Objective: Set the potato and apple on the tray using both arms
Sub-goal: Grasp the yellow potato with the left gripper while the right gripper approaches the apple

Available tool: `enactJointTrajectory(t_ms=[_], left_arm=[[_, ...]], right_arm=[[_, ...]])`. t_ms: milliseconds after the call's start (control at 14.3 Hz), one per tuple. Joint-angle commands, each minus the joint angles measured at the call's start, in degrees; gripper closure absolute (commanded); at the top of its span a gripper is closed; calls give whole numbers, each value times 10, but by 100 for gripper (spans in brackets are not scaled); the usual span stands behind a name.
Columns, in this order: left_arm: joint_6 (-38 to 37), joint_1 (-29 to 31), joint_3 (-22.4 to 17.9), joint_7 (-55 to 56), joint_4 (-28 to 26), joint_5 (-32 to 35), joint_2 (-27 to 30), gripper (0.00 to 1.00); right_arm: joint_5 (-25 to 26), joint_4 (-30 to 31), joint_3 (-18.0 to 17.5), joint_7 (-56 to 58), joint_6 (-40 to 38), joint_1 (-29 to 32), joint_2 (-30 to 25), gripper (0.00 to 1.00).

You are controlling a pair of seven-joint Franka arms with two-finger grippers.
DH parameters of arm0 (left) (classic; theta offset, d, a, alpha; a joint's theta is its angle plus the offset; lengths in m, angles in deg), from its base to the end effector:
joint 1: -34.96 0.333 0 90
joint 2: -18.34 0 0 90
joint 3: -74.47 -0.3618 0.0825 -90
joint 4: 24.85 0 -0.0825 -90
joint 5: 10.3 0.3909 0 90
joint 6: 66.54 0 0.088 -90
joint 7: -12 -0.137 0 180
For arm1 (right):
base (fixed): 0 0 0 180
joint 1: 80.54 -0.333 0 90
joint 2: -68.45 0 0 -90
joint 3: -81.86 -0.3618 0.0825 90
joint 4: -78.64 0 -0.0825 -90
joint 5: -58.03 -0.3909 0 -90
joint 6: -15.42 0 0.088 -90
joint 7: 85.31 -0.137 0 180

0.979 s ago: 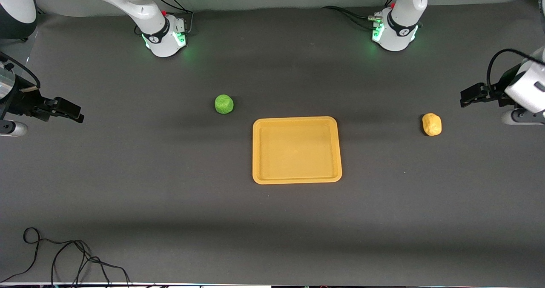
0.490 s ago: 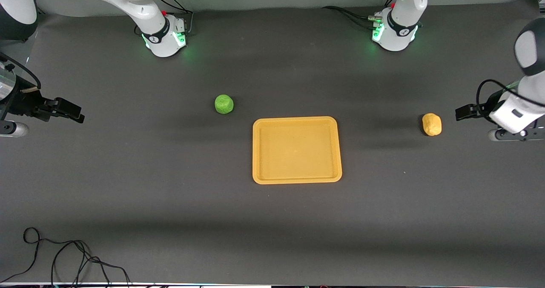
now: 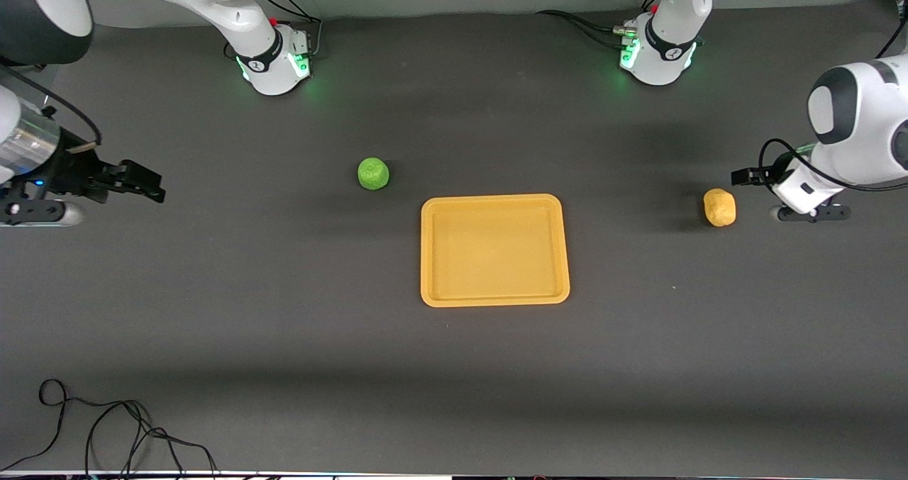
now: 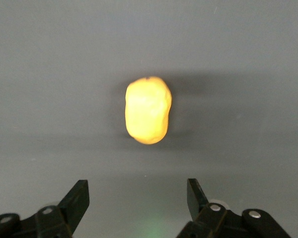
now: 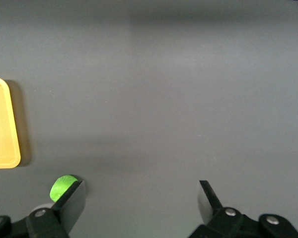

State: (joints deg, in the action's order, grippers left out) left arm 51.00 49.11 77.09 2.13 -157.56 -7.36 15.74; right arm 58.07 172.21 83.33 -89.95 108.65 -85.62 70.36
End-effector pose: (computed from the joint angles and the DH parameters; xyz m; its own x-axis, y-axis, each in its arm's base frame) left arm 0.4641 0.0989 0.3136 0.9517 -0.0050 -0.3068 0.0008 -0.9998 0.0189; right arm 0.5729 0.0363 0.5963 0.9991 -0.0180 -0.0390 -0.0178 -0.9998 0.0047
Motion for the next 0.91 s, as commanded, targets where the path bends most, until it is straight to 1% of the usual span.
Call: enactJointTrajectory(t_ms=[0, 140, 280, 350, 420, 490, 559, 629, 699, 769, 839], left_arm=[[32, 35, 3, -72, -12, -31, -24, 11], [66, 38, 3, -101, -11, -74, -55, 11], [91, 29, 5, -101, -10, -89, -82, 11], [100, 27, 7, -103, -10, -88, -97, 12], [104, 26, 8, -116, -8, -87, -115, 17], [120, 27, 8, -140, -8, -87, -133, 18], [135, 28, 8, -149, -8, -87, -148, 23], [151, 26, 8, -149, -8, -86, -159, 30], [157, 25, 8, -149, -7, -86, -160, 45], [148, 24, 8, -147, -3, -86, -156, 62], [131, 23, 10, -140, 8, -86, -149, 75]], right_arm=[[-7, 7, 3, -15, 5, -20, -5, 0], [-17, 24, 3, -32, 14, -31, -8, 0], [-22, 36, 3, -37, 30, -45, -9, 0], [-22, 50, 3, -61, 42, -63, -10, 0], [-23, 65, 3, -103, 55, -88, -16, 0], [-23, 83, 3, -134, 69, -118, -23, 0], [-22, 102, 4, -166, 83, -150, -31, 0], [-22, 117, 4, -201, 93, -178, -38, 0], [-22, 131, 4, -228, 99, -207, -42, 0], [-22, 147, 4, -259, 109, -239, -45, 0], [-22, 163, 4, -297, 117, -268, -52, 0]])
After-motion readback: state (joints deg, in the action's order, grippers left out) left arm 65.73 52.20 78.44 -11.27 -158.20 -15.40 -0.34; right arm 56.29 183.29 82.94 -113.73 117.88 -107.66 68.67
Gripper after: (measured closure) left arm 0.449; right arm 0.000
